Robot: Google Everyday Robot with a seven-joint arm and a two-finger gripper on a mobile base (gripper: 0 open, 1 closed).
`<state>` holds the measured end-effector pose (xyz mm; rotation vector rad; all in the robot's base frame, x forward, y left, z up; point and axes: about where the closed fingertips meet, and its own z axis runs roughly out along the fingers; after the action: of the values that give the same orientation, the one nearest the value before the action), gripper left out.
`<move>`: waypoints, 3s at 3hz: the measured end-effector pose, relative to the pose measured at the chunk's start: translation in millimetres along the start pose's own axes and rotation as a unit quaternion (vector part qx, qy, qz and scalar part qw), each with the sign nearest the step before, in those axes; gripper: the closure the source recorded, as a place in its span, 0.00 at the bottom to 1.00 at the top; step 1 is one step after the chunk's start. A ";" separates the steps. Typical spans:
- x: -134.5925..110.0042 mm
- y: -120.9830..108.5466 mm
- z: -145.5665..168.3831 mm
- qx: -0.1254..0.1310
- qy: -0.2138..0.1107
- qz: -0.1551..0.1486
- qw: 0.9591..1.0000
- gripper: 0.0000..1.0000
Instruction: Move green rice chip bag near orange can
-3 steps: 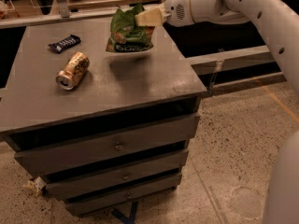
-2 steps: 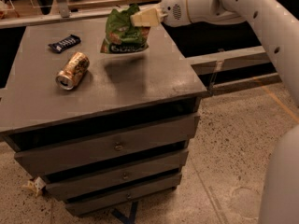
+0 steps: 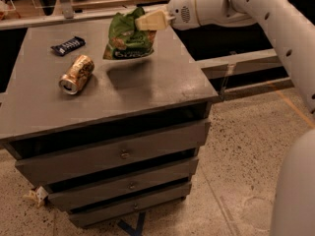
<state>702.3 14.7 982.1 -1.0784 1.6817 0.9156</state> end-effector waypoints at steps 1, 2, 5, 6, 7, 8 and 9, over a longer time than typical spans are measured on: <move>3.8 2.3 3.0 -0.002 0.012 0.007 1.000 0.82; 6.8 4.6 5.3 -0.006 0.020 0.012 1.000 0.58; 9.2 10.3 9.8 -0.021 0.028 0.016 0.999 0.00; 9.2 10.9 9.8 -0.022 0.028 0.017 0.999 0.00; 11.8 7.9 7.3 -0.012 0.029 0.018 0.999 0.00; 20.2 -11.7 -8.7 0.034 0.033 0.003 0.999 0.00; 34.7 -43.0 -36.9 0.098 0.061 -0.013 0.993 0.00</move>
Offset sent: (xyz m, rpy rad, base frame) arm -0.0060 0.0002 -0.0087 -0.0418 0.0520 0.0055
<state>724.5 -42.3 956.2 -1.0366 1.8121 0.6639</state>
